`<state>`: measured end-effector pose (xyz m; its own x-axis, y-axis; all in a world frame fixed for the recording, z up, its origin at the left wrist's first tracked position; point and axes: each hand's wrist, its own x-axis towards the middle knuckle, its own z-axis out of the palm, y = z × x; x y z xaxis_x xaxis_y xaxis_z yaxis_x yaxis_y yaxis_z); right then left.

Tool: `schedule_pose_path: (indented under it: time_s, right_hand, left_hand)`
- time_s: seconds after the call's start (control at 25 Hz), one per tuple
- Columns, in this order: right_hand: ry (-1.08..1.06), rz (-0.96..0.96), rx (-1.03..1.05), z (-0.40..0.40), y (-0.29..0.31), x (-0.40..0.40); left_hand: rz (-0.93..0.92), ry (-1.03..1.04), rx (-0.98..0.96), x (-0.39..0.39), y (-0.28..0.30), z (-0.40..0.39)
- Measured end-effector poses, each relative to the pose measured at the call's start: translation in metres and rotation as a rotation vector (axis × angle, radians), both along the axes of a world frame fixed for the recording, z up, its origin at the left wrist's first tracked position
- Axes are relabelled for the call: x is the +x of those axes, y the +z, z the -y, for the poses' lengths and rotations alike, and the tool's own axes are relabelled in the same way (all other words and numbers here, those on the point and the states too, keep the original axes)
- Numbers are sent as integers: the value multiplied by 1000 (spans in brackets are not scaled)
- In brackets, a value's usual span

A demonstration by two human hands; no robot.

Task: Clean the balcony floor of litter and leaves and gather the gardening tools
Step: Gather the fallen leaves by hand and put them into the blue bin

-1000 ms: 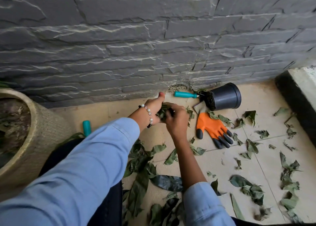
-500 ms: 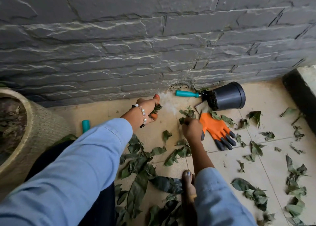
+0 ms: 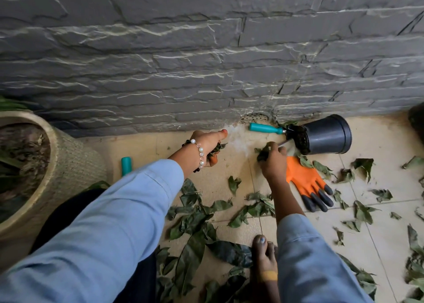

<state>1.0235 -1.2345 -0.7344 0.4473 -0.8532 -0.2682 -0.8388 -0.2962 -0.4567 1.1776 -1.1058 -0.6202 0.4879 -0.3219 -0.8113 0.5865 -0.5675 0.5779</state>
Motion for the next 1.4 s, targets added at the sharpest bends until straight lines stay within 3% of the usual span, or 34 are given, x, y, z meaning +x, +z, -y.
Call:
schedule_pose_path:
  time_s: [0.12, 0.24, 0.48, 0.64, 0.68, 0.84, 0.92, 1.04, 1.24, 1.4]
  right_hand:
    - [176, -239, -52, 8, -10, 6]
    - [335, -347, -51, 9, -18, 7]
    - [276, -138, -180, -16, -6, 1]
    - [-51, 282, 167, -50, 16, 2]
    - [-69, 306, 183, -63, 18, 4]
    - [181, -71, 143, -113, 6, 9]
    - [282, -146, 66, -118, -4, 4]
    - [315, -100, -8, -113, -10, -2]
    - [-126, 100, 19, -62, 7, 6]
    - [152, -27, -56, -33, 2, 25]
  left_hand:
    - [6, -15, 7, 0, 0, -2]
    - [7, -41, 17, -1, 0, -3]
    - [12, -68, 5, -3, 5, -6]
    - [17, -149, 16, -4, 7, -11]
    - [26, -161, 18, -4, 7, -12]
    - [68, -188, 39, -7, 4, -8]
    - [92, -205, 47, -8, 1, -7]
    - [128, -192, 54, -3, -2, -11]
    - [133, -239, 34, -2, -1, -12]
    - [140, -256, 14, -4, 0, -12]
